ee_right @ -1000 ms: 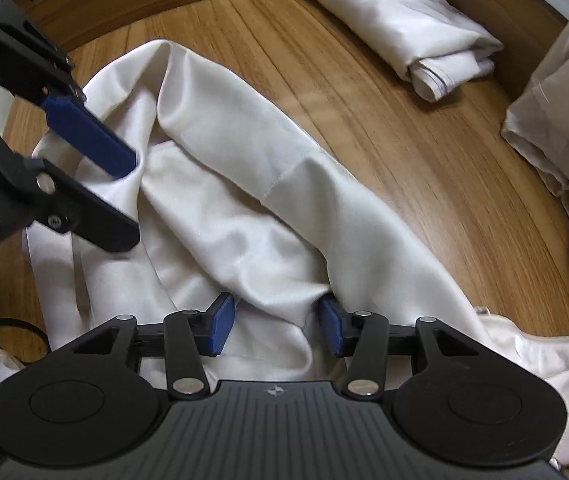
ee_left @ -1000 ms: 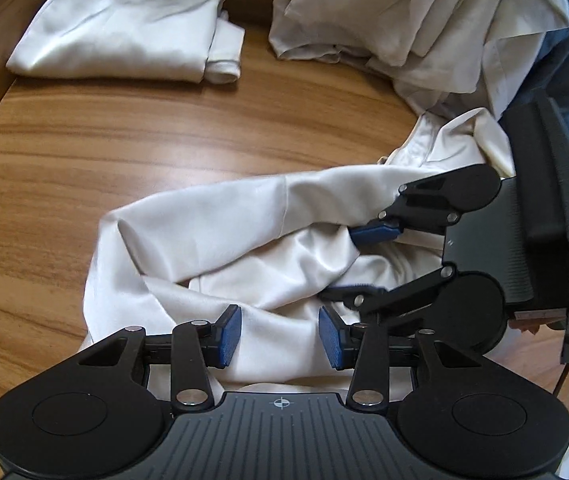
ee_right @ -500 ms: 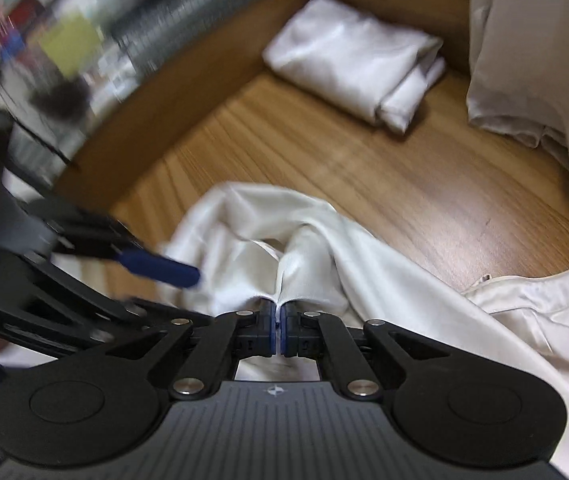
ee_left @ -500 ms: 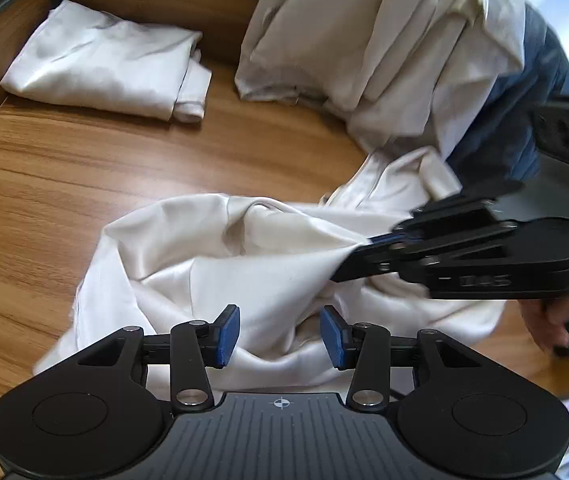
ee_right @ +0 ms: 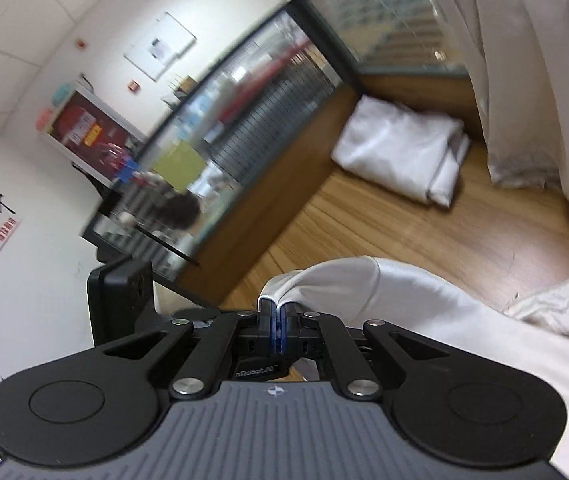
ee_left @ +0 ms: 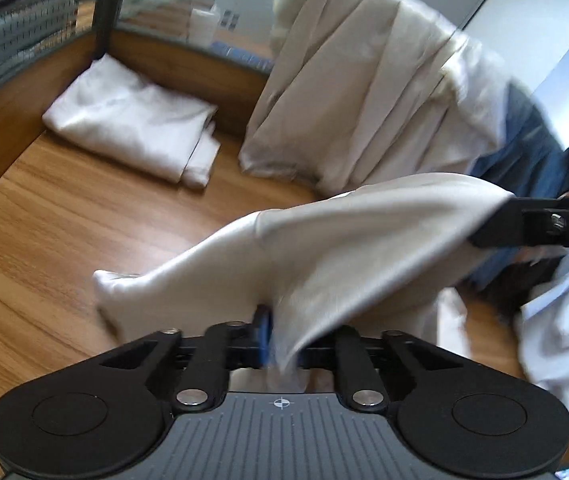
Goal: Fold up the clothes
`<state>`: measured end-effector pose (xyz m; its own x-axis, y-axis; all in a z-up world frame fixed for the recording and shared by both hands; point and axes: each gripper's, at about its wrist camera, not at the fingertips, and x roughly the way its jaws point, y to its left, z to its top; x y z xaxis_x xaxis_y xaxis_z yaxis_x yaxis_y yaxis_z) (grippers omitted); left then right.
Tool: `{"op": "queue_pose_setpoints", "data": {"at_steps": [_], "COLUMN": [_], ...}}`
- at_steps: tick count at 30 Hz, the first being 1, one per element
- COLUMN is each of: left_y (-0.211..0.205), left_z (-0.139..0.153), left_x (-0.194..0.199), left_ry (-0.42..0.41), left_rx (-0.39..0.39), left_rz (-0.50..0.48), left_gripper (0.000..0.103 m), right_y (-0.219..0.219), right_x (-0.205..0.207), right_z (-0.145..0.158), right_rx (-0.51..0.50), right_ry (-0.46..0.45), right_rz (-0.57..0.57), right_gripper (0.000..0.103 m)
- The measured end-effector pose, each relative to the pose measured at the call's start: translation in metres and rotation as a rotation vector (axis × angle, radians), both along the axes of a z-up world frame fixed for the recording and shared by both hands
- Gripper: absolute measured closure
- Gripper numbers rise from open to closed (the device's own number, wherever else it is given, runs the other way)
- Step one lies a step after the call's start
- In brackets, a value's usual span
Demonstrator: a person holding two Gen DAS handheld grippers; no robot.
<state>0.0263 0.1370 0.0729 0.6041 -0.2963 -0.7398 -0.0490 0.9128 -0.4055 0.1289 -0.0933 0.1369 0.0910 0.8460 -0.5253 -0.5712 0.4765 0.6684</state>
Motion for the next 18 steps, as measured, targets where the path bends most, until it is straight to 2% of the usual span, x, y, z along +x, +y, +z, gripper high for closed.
{"op": "queue_pose_setpoints", "data": {"at_steps": [3, 5, 7, 12, 14, 18], "left_y": [0.009, 0.017, 0.026, 0.053, 0.063, 0.088], "left_z": [0.022, 0.029, 0.02, -0.024, -0.043, -0.082], "left_x": [-0.013, -0.016, -0.013, 0.003, 0.01, 0.025], "left_ry": [-0.036, -0.034, -0.009, 0.107, 0.146, 0.236], "left_rx": [-0.032, -0.052, -0.063, -0.087, -0.067, -0.079], "left_rz": [0.011, 0.024, 0.048, 0.114, 0.135, 0.166], "left_gripper": [0.094, 0.095, 0.095, 0.095, 0.095, 0.095], "right_y": [-0.005, 0.002, 0.015, 0.055, 0.071, 0.096], "right_x": [0.001, 0.007, 0.015, 0.034, 0.039, 0.044], "right_z": [0.024, 0.027, 0.017, -0.038, -0.064, -0.108], "right_rx": [0.029, -0.017, -0.103, -0.27, -0.333, -0.459], "right_ry": [-0.055, -0.113, -0.158, -0.153, -0.149, -0.185], "right_rz": [-0.001, 0.011, 0.025, 0.088, 0.102, 0.1], "right_gripper": [0.1, 0.1, 0.1, 0.1, 0.1, 0.1]}}
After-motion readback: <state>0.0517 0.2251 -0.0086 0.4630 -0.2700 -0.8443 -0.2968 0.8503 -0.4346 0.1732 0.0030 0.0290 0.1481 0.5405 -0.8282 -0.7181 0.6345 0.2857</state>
